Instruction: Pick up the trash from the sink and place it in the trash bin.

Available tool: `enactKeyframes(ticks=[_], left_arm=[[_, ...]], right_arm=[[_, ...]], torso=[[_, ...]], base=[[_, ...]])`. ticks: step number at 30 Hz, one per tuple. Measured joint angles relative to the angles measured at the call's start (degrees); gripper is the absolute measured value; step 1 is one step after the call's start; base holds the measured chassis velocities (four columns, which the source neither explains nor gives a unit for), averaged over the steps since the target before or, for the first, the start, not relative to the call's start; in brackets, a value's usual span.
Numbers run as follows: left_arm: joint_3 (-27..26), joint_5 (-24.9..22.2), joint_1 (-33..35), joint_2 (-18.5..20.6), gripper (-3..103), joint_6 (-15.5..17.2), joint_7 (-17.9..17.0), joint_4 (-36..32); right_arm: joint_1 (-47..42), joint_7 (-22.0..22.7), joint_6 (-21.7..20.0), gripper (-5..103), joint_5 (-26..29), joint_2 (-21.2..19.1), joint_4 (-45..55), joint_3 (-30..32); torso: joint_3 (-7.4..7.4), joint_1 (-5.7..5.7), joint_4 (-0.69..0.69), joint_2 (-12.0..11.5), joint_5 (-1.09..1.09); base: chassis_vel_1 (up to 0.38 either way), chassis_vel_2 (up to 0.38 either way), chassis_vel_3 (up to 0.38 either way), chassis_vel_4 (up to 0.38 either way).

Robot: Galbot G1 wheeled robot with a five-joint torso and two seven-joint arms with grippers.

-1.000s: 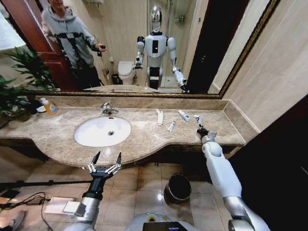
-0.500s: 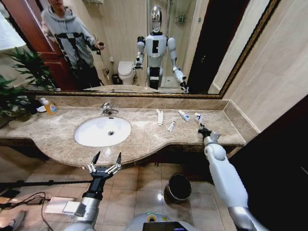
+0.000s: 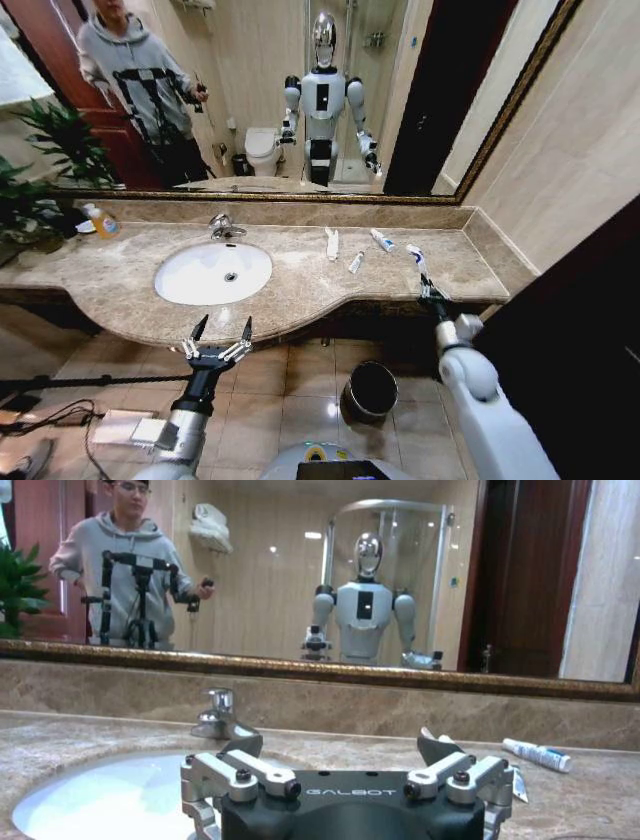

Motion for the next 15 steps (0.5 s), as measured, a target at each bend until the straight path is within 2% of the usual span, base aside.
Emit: enactKeyframes(ticks=[1, 4, 5, 8, 11, 12, 15], left_arm=[[0.0, 0.0, 0.0, 0.0, 100, 0.0, 0.0, 0.0], [0.0, 0.0, 0.0, 0.0, 100, 0.0, 0.0, 0.0], [0.0, 0.0, 0.0, 0.0, 100, 0.0, 0.0, 0.0], [0.0, 0.0, 0.0, 0.0, 100, 0.0, 0.0, 0.0], [0.0, 0.0, 0.0, 0.0, 100, 0.0, 0.0, 0.0], [0.0, 0.0, 0.0, 0.0, 100, 0.0, 0.0, 0.0], [0.0, 0.0, 0.0, 0.0, 100, 0.0, 0.0, 0.0]], right_arm=[[0.0, 0.0, 0.0, 0, 0.0, 0.0, 0.0, 0.0], [-6.7, -0.8, 6.4, 0, -3.7, 2.4, 0.1, 0.2], [-6.7, -0.8, 6.4, 0, -3.7, 2.4, 0.1, 0.2], [-13.7, -0.9, 12.1, 0, -5.7, 5.5, -1.5, 0.5], [-16.3, -0.8, 14.0, 0, -5.9, 6.7, -1.8, -0.3], [-18.3, -0.7, 16.7, 0, -6.6, 7.9, -3.2, -0.9], [-19.3, -0.8, 18.7, 0, -7.5, 9.0, -5.6, -1.1]], torso=[[0.00, 0.00, 0.00, 0.0, 0.00], [0.00, 0.00, 0.00, 0.0, -0.01], [0.00, 0.00, 0.00, 0.0, -0.01], [0.00, 0.00, 0.00, 0.0, 0.00], [0.00, 0.00, -0.01, 0.0, -0.02], [0.00, 0.00, -0.01, 0.0, -0.02], [0.00, 0.00, 0.00, 0.0, 0.00]], base=[[0.000, 0.000, 0.000, 0.000], [0.000, 0.000, 0.000, 0.000], [0.000, 0.000, 0.000, 0.000], [0.000, 0.000, 0.000, 0.000], [0.000, 0.000, 0.000, 0.000], [0.000, 0.000, 0.000, 0.000], [0.000, 0.000, 0.000, 0.000]])
